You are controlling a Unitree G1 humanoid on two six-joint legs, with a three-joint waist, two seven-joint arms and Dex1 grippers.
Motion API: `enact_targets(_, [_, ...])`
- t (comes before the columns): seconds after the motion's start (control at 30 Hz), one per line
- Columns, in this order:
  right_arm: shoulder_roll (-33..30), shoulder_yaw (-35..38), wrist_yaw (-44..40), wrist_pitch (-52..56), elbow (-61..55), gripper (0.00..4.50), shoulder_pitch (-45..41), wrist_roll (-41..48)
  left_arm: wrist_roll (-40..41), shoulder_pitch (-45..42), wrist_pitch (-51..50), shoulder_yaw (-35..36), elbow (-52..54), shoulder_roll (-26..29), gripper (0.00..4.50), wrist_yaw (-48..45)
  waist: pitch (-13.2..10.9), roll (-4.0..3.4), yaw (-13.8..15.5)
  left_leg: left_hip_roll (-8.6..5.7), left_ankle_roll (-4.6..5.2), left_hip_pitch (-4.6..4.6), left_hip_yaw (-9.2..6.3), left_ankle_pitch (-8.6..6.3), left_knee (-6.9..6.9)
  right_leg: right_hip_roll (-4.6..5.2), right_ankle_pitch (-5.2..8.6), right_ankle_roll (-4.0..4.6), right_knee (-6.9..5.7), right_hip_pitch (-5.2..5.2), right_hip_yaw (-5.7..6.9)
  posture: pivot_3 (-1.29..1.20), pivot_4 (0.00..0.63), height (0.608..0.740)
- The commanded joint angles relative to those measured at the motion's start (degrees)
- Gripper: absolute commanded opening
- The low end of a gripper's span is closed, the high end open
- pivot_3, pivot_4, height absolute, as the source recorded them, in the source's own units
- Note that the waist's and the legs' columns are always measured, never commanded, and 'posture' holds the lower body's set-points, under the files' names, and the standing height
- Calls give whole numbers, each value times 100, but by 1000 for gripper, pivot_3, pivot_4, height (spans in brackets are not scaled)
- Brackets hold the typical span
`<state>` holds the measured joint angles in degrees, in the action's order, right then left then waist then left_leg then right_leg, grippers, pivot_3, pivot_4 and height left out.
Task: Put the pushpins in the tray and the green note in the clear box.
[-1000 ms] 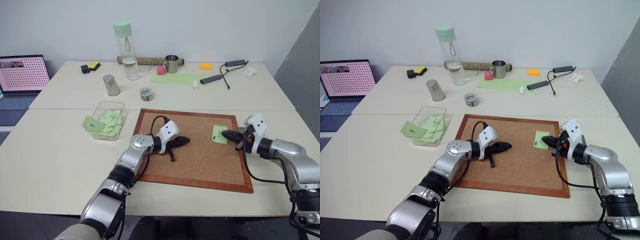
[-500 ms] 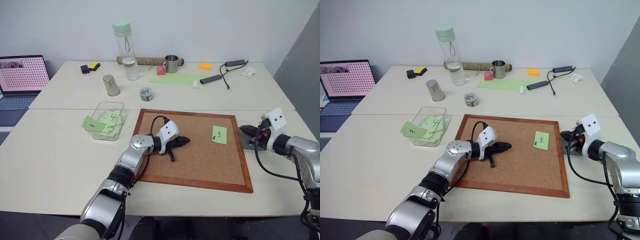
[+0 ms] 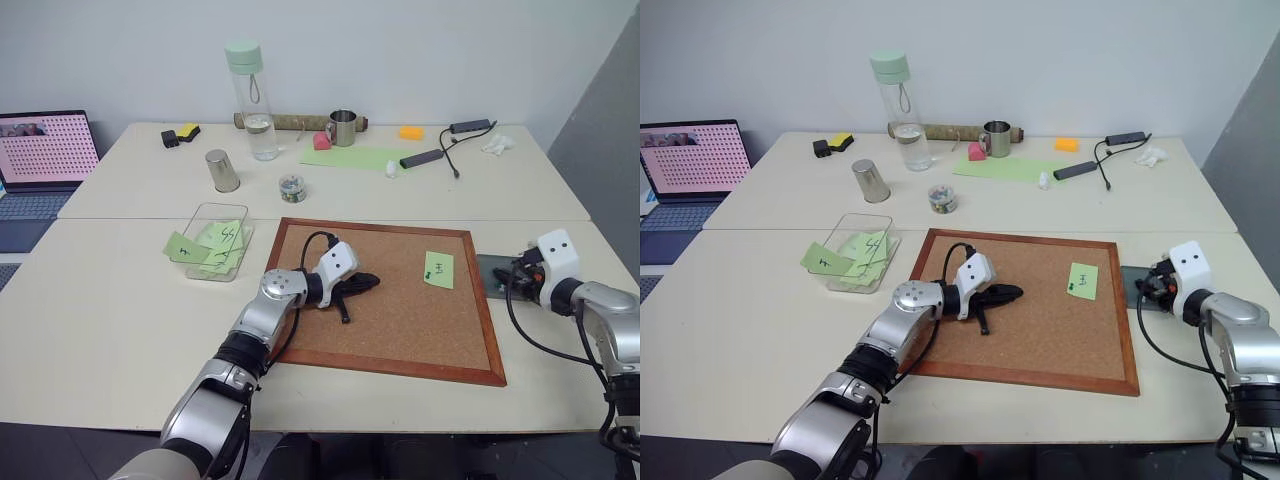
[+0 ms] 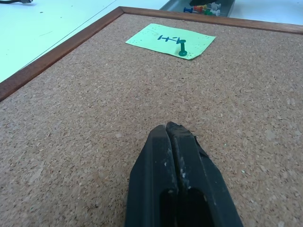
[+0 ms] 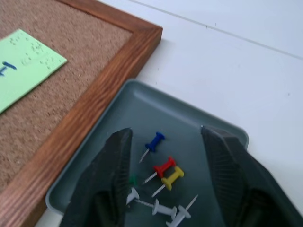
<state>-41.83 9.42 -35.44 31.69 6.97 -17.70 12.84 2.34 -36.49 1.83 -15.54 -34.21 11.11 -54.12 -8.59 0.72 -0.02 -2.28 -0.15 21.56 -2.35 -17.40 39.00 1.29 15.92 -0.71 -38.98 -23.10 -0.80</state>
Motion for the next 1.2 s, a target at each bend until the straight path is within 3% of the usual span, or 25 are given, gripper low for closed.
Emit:
enact_targets(0.03, [-136,20,-510,-1,-804,3417,-80,346,-191,227,-120,-139,-211,40,0,9,0,0,0,0,0,0,0,0,0,0,0,0,0,0,0,0,150,740])
enact_targets(0.1, [-73,-209,-789,51,-1184,3836,18,498,-192,227,-118,-140,-210,37,0,10,0,0,-1,0,0,-1,-1,0,0,-1,0,0,0,0,1,0,150,740])
enact_targets(0.27, [348,-753,-881,-123,-1273,3836,-60,422,-201,235,-122,-153,-191,49,0,-2,2,6,-3,0,0,-1,-3,0,0,-1,0,-1,2,2,3,0,150,740])
enact_targets(0.53, [773,-944,-849,-502,-399,3836,-437,274,-210,281,-169,-151,-94,100,0,3,2,6,-6,1,0,-3,-4,0,-1,-1,0,0,2,-1,3,0,150,740])
enact_targets(0.67, [904,-908,-871,-596,-126,3152,-525,308,-212,307,-189,-151,-54,113,0,17,2,6,-8,1,-1,-2,-3,0,-2,-1,0,0,2,-1,2,0,150,740])
enact_targets(1.1, [991,-968,-994,-742,31,345,-462,288,-206,361,-234,-161,21,142,0,30,2,6,-13,1,0,-2,-2,0,-2,-1,0,0,2,-2,1,0,150,740])
enact_targets(1.2, [960,-955,-1040,-716,-83,28,-453,321,-201,365,-240,-158,18,143,0,27,2,6,-13,1,0,-2,-2,0,-2,-1,0,0,2,-2,1,0,150,740])
